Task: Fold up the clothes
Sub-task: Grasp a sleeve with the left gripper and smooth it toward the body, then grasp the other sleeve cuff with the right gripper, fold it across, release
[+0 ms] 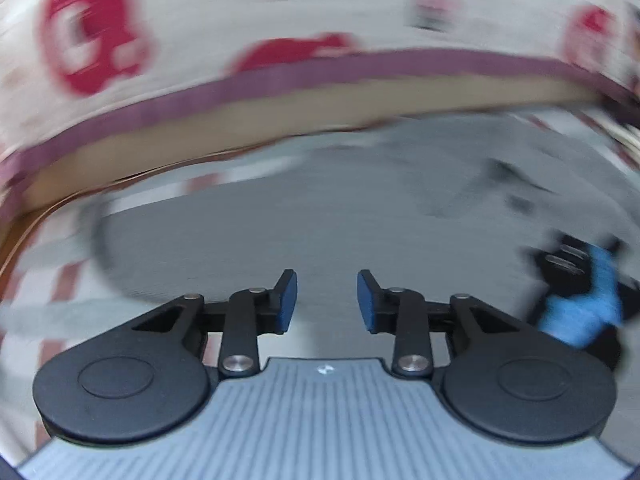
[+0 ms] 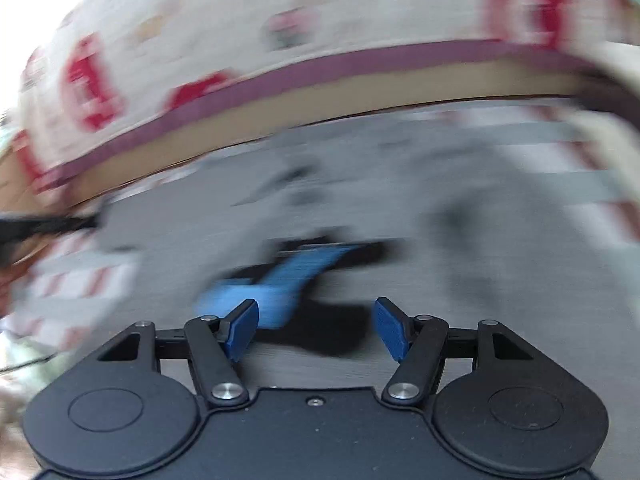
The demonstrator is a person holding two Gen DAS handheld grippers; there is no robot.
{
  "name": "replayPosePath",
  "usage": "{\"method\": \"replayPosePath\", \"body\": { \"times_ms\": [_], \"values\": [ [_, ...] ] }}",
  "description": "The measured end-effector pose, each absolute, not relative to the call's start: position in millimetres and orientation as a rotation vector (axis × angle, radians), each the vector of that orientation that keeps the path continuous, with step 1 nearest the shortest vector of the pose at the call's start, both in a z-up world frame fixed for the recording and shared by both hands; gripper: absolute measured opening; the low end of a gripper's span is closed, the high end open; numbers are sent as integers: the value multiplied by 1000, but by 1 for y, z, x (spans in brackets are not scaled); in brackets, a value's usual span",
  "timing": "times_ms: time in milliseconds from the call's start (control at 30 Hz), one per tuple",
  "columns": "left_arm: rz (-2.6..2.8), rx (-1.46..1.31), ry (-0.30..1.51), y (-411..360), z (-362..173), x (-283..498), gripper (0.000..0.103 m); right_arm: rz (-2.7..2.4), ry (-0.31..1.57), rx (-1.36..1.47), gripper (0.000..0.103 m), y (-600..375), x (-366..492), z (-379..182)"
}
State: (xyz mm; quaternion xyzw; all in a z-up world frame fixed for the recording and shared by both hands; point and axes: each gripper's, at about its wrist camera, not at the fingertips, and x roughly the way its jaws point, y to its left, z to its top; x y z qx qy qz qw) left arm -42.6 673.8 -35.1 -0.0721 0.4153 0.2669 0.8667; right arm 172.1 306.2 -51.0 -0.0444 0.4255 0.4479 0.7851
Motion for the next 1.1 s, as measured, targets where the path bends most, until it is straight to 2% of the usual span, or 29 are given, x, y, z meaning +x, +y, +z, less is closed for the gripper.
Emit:
{"method": "replayPosePath", "body": {
  "times_ms": [167, 367, 500, 633, 667, 700, 767, 800, 900, 1100],
  "values": [
    [264, -166, 891, 590, -30, 8, 38, 710, 967, 2, 69, 179, 233, -58],
    [38, -138, 939, 496, -45, 43, 42, 679, 1085, 39, 69, 78, 251, -97],
    [28, -120, 974, 466, -62, 51, 42, 744, 1059, 43, 73, 83, 243, -111],
    [96, -177, 998, 470, -74, 53, 42, 821, 1004, 33, 76, 100, 233, -121],
    [125, -170, 1006, 471, -77, 53, 42, 840, 990, 30, 75, 104, 231, -124],
    [153, -161, 1010, 472, -79, 53, 42, 859, 976, 27, 67, 108, 228, -126],
    [190, -178, 1017, 477, -83, 53, 42, 856, 923, -40, 25, 118, 222, -125],
    [205, -192, 1021, 480, -84, 53, 42, 851, 894, -84, 10, 120, 220, -122],
    [232, -207, 1019, 489, -83, 49, 42, 865, 799, -114, 9, 125, 217, -100],
    [280, -221, 986, 506, -79, 43, 42, 839, 525, -272, 8, 138, 264, -4]
  ]
}}
